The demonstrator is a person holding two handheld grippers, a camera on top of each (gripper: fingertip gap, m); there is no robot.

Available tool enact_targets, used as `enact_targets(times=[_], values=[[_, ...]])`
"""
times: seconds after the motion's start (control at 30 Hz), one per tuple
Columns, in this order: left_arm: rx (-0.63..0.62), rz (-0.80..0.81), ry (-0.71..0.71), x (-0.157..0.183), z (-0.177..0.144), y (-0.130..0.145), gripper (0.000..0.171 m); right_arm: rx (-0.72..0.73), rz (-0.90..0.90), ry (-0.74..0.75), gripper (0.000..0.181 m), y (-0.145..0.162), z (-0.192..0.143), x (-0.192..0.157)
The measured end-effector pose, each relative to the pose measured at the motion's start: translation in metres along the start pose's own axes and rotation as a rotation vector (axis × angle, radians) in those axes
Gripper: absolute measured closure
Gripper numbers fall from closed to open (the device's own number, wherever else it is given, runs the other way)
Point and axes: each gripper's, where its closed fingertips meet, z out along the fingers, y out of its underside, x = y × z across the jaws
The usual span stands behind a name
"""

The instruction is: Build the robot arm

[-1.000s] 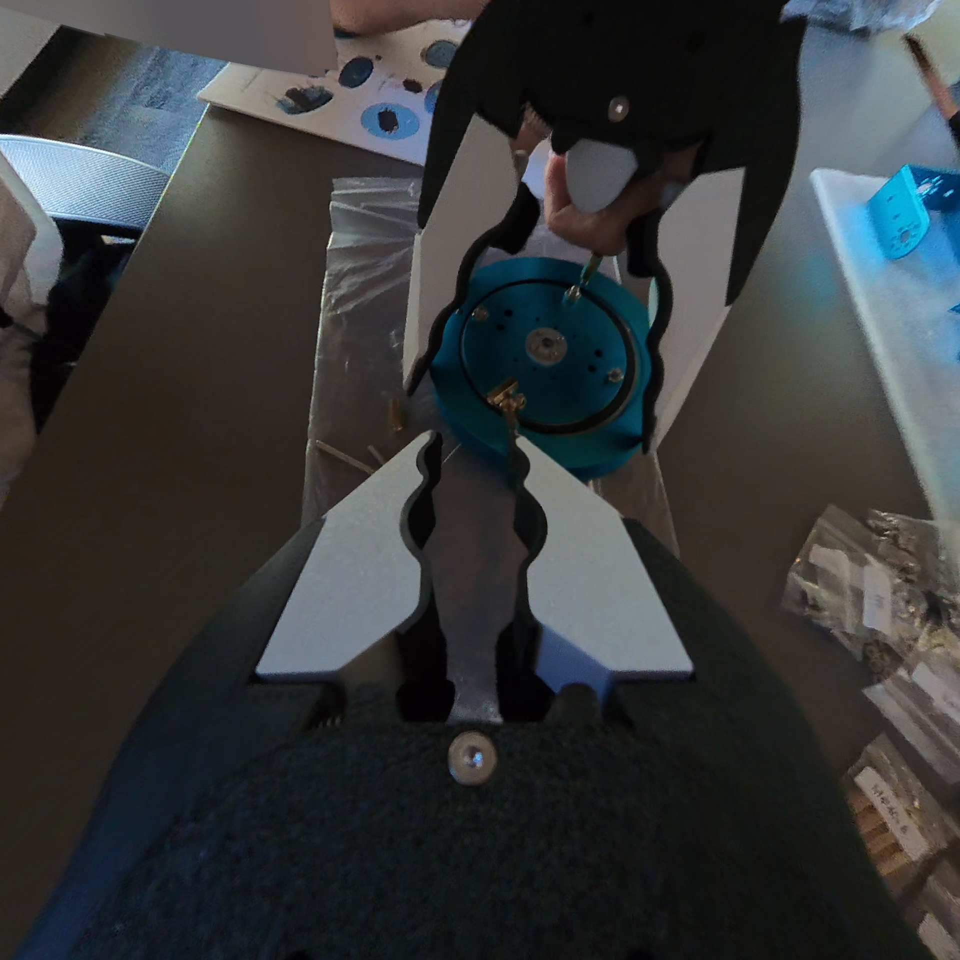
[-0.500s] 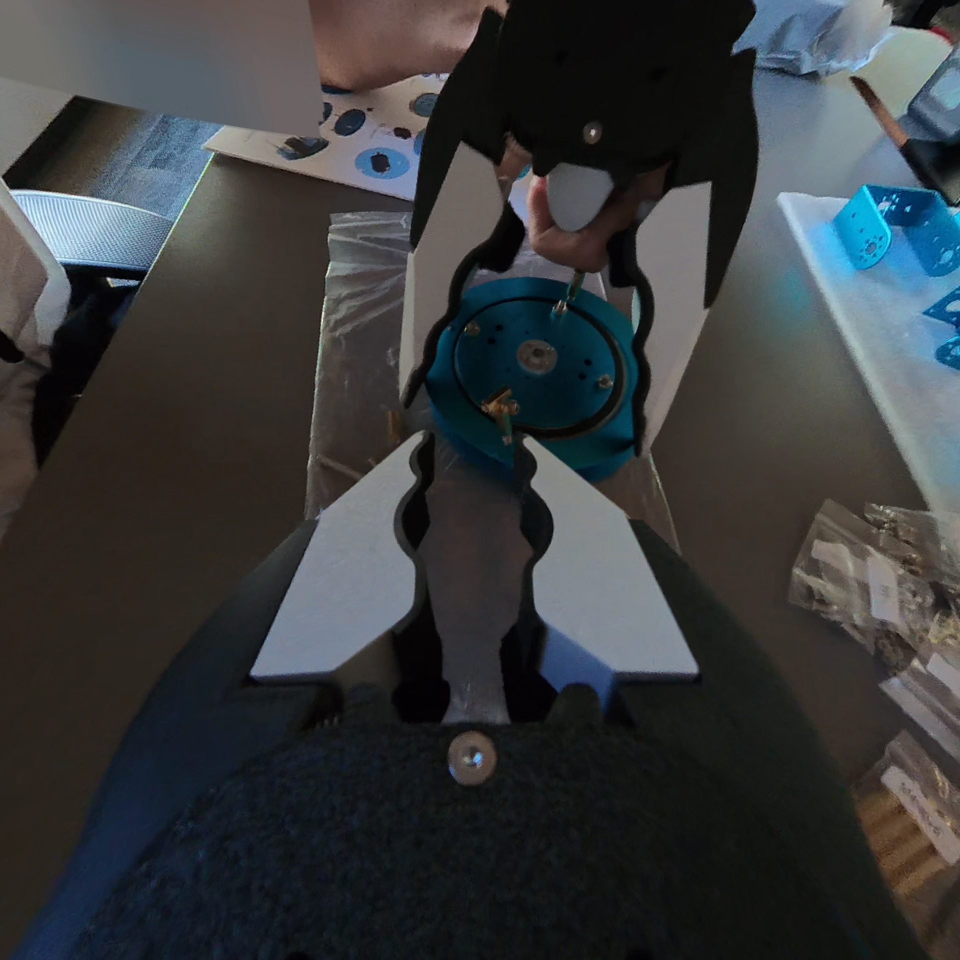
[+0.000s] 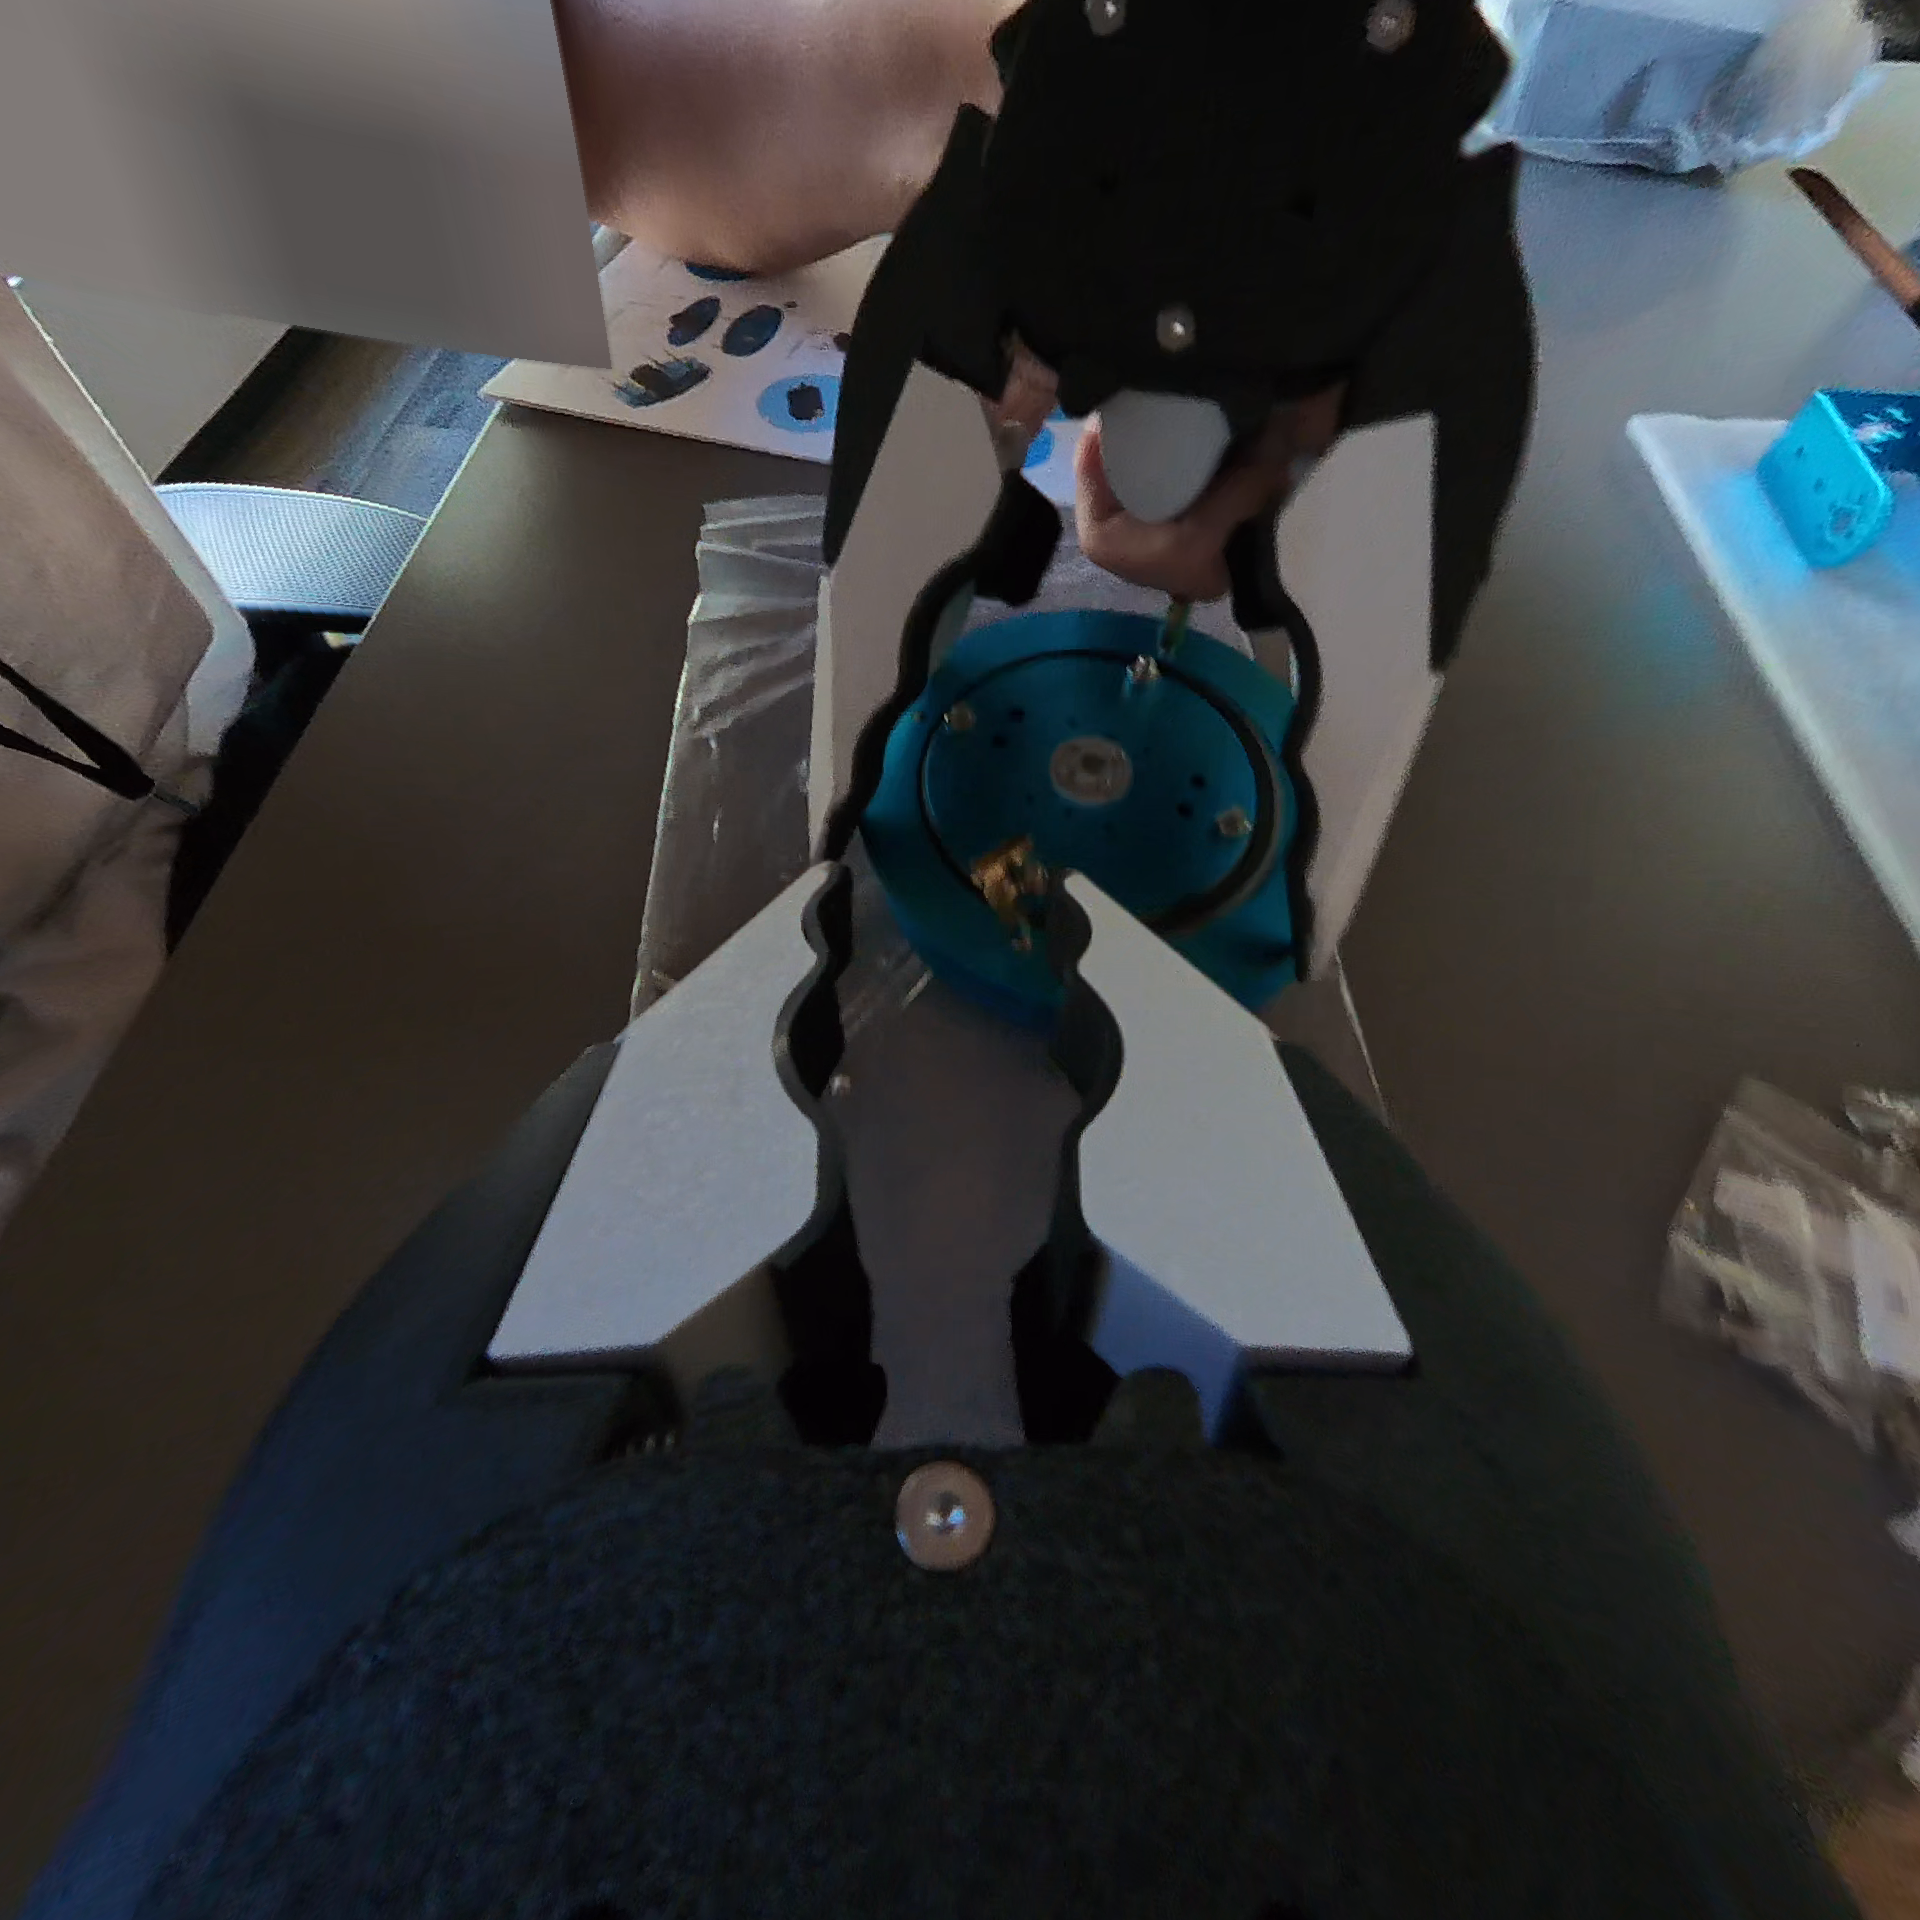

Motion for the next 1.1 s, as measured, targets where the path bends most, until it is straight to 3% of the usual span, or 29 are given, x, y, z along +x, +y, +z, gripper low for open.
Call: enact_targets(times=[0.17, 0.2, 0.23, 0.27, 0.37, 0.47, 0.6, 0.67, 0.83, 0.93, 1.03, 1.07, 1.1], values=[[0.003, 0.0, 0.003, 0.001, 0.0, 0.0, 0.062, -0.063, 0.061, -0.098, 0.135, 0.008, 0.01, -0.01], [0.003, 0.002, 0.004, 0.001, 0.0, -0.001, 0.062, -0.056, 0.066, -0.076, 0.138, 0.01, 0.003, -0.01], [0.002, 0.001, 0.003, 0.001, 0.0, -0.001, 0.062, -0.062, 0.053, -0.066, 0.159, 0.015, -0.004, -0.011], [0.003, 0.001, 0.003, 0.001, 0.0, -0.001, 0.062, -0.048, 0.051, -0.039, 0.159, 0.016, -0.01, -0.009], [0.004, 0.001, 0.004, 0.001, 0.0, -0.001, 0.062, -0.016, 0.028, 0.022, 0.148, 0.012, -0.01, -0.001], [0.004, 0.0, 0.002, 0.001, 0.0, -0.001, 0.062, -0.013, -0.029, -0.019, 0.137, -0.001, 0.008, -0.004], [0.005, 0.0, 0.004, 0.001, 0.0, -0.001, 0.062, -0.099, 0.004, -0.074, 0.136, 0.014, 0.009, -0.008], [0.005, -0.001, 0.004, 0.001, 0.0, -0.001, 0.062, -0.091, 0.013, -0.065, 0.156, 0.023, -0.005, -0.008], [0.006, -0.001, 0.004, 0.001, 0.0, -0.001, 0.063, -0.008, -0.044, 0.009, 0.138, 0.006, -0.001, 0.001], [0.006, -0.002, 0.003, 0.001, 0.0, -0.001, 0.063, -0.074, -0.054, -0.057, 0.136, 0.008, 0.016, -0.007], [0.006, -0.002, 0.003, 0.001, 0.0, -0.001, 0.063, -0.086, 0.003, -0.064, 0.141, 0.018, 0.005, -0.006], [0.006, -0.002, 0.003, 0.001, 0.0, -0.001, 0.063, -0.087, 0.01, -0.069, 0.154, 0.022, -0.003, -0.007], [0.007, -0.002, 0.003, 0.001, 0.0, -0.001, 0.063, -0.074, 0.019, -0.052, 0.155, 0.023, -0.009, -0.006]])
